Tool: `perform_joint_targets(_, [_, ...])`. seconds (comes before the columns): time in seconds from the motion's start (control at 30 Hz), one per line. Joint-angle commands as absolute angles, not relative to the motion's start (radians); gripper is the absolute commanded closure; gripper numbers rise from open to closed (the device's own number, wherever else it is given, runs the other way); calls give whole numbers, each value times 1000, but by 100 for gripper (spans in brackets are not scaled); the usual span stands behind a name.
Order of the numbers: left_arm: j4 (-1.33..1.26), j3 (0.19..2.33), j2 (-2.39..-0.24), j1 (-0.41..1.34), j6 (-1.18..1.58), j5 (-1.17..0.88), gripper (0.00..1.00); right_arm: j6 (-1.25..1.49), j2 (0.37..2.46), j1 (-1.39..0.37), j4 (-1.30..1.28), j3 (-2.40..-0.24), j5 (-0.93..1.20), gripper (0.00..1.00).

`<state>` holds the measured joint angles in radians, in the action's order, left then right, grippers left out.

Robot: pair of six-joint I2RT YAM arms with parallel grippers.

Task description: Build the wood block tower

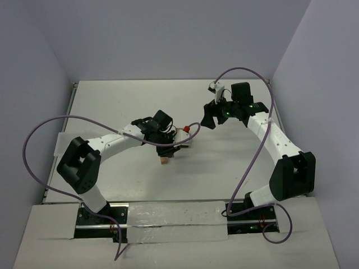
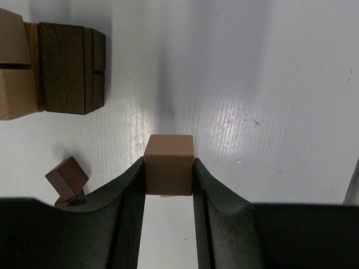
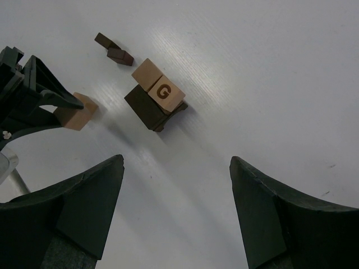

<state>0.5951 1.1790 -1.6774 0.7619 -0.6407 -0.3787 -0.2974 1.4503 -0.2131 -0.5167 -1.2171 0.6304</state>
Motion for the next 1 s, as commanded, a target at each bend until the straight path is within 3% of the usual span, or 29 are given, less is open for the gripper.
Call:
perform_joint_targets(0.0, [578, 1205, -1697, 758, -669, -422, 86, -310, 1456, -206, -500, -1226, 646, 17])
perform_joint_targets(0.97, [468, 1077, -1727, 758, -687, -359, 77, -333, 1450, -217, -528, -1235, 638, 17])
